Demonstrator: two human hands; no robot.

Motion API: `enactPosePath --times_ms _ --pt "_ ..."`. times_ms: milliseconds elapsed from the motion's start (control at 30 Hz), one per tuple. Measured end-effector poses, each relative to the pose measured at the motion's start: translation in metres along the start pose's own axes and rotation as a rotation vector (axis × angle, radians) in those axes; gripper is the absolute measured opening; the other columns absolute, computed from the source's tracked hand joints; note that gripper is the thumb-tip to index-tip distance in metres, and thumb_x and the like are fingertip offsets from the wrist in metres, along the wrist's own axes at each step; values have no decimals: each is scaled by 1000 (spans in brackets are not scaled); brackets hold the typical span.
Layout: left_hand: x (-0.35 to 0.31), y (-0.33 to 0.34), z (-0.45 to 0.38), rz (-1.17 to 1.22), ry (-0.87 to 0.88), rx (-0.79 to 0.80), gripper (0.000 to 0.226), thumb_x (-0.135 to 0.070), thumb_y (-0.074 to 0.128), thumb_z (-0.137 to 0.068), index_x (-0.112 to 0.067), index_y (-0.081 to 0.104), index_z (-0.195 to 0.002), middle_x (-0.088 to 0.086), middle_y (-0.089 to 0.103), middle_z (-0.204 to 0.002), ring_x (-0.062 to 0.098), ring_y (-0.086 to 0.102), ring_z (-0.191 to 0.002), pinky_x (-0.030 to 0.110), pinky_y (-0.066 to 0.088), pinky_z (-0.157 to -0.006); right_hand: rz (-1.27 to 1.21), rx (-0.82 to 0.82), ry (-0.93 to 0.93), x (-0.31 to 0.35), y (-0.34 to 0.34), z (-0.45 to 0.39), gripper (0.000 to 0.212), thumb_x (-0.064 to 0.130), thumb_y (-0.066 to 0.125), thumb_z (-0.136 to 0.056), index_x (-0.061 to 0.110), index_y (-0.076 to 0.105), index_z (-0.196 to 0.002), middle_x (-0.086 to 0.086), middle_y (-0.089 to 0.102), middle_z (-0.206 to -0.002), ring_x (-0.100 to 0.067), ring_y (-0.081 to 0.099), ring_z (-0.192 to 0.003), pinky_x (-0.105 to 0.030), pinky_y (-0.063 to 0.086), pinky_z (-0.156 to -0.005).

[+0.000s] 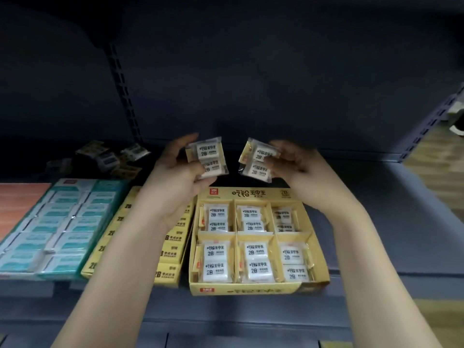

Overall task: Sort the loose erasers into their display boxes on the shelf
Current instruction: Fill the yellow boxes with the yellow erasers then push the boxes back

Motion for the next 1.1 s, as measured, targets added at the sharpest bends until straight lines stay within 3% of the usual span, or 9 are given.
enactPosePath --times_ms 133,267,367,533,700,800,933,1100 --pt "4 8 9 3 11 -33 56 11 46 -87 -22 45 -132 8 63 -111 16 66 -96 29 53 -88 -18 28 7 -9 -10 12 28 20 54 -95 42 56 -112 14 66 -111 -2 62 -101 -33 49 -95" --pt "12 16 20 -7 20 -27 43 -1 57 -88 -24 51 -124 8 65 -106 15 68 -92 23 57 -75 100 -4 9 -14 -23 22 21 18 55 -93 26 60 -112 8 67 -105 -6 64 -93 -30 51 -84" --pt "17 20 27 -84 20 2 29 -7 61 -87 -27 57 -107 7 67 -101 17 69 -91 25 57 -71 174 -14 20 -19 -35 30 17 19 58 -91 27 63 -105 6 67 -100 -8 64 -89 -27 51 -78" --pt "22 22 37 -291 80 -30 22 -18 67 -83 -33 61 -99 -6 65 -73 -1 58 -56 18 43 -53 255 109 85 -19 -43 37 17 22 69 -83 28 60 -97 10 63 -91 -4 59 -82 -12 44 -67" --pt "21 18 46 -320 14 -109 28 -24 73 -77 -30 60 -101 7 69 -96 24 67 -88 41 54 -77 423 277 164 -23 -29 30 13 23 72 -80 19 64 -89 4 67 -87 -8 62 -80 -20 45 -66" --pt "19 15 53 -346 -30 -113 30 -24 75 -74 -25 61 -101 5 71 -95 20 68 -83 39 55 -76 445 282 155 -27 -26 26 11 23 74 -79 24 63 -82 6 64 -85 -3 59 -75 -18 39 -59" --pt "19 18 59 -370 -72 -74 24 -16 71 -78 -19 62 -99 -2 69 -76 2 59 -54 19 47 -54 511 283 125 -37 -24 25 17 29 75 -76 32 58 -78 2 58 -98 -10 55 -84 -21 36 -61" --pt "24 31 59 -430 -128 -16 25 -19 73 -77 -21 62 -99 -1 69 -86 12 62 -70 33 51 -71 419 223 145 -43 -26 28 32 28 77 -74 19 52 -92 6 51 -82 -10 50 -70 -23 36 -57"
Point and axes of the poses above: each hand's wrist, its own z-axis away from the middle knuckle, its own y-axis out of the palm, x = y × z, the point moved 2 cm from there along -z, towards the middle knuckle
